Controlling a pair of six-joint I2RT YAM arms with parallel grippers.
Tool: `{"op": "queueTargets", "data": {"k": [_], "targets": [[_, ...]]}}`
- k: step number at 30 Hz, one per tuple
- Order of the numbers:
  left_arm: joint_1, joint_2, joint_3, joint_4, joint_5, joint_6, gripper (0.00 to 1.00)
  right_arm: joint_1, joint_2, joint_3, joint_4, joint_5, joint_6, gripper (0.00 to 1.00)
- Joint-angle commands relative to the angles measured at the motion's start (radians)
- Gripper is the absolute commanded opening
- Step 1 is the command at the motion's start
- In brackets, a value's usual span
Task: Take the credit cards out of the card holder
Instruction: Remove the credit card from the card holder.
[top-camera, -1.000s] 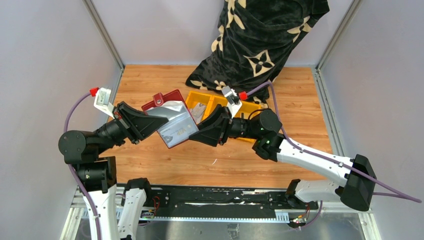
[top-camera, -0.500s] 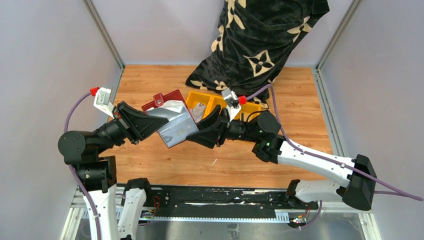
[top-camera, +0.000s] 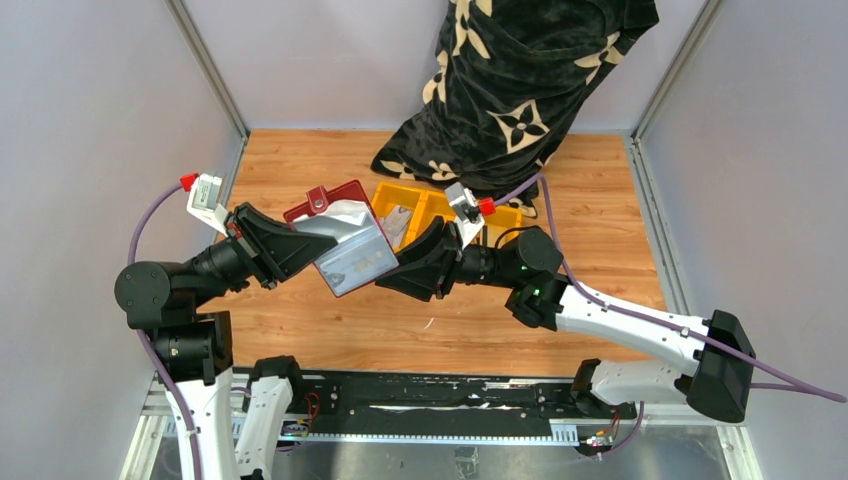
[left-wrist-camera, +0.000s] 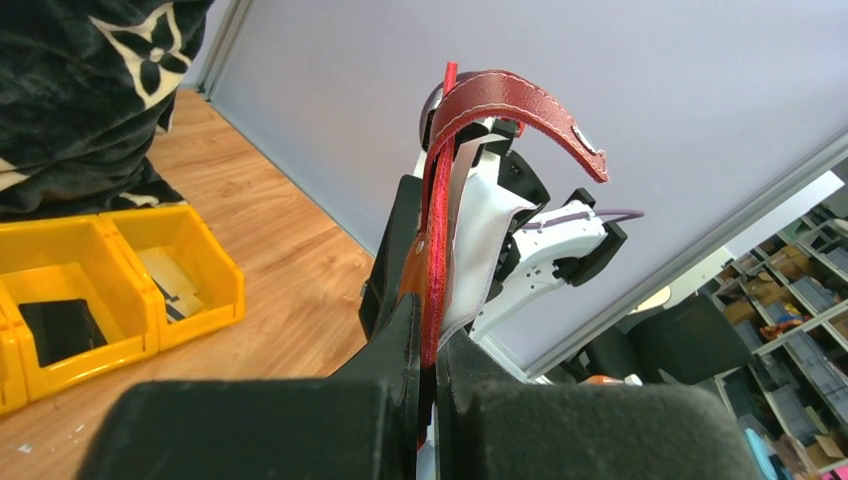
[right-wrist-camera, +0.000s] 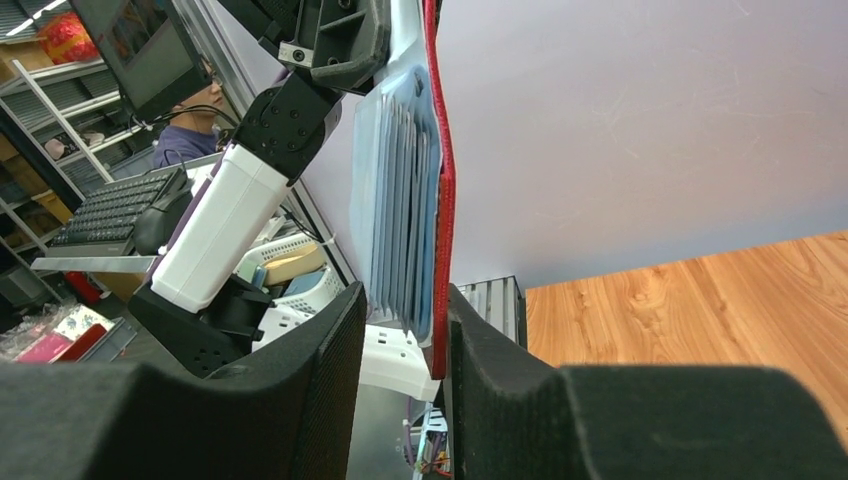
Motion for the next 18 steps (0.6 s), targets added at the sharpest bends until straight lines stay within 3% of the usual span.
{"op": "queueTargets", "data": {"k": [1, 10, 18], "targets": [[-0.001, 0.005, 0.031, 0.031, 0.005, -0.021, 0.00, 0.013, -0.024, -0.002, 0.045, -0.001, 0.002, 0.35], [-0.001, 0.006, 0.049, 0.035, 0.005, -0.035, 0.00, 0.013, -0.033, 0.015, 0.002, 0.078, -0.027, 0.23], [-0.001, 0.005, 0.051, 0.038, 0.008, -0.034, 0.00, 0.013, -0.032, 0.028, 0.047, 0.146, 0.002, 0.31]]}}
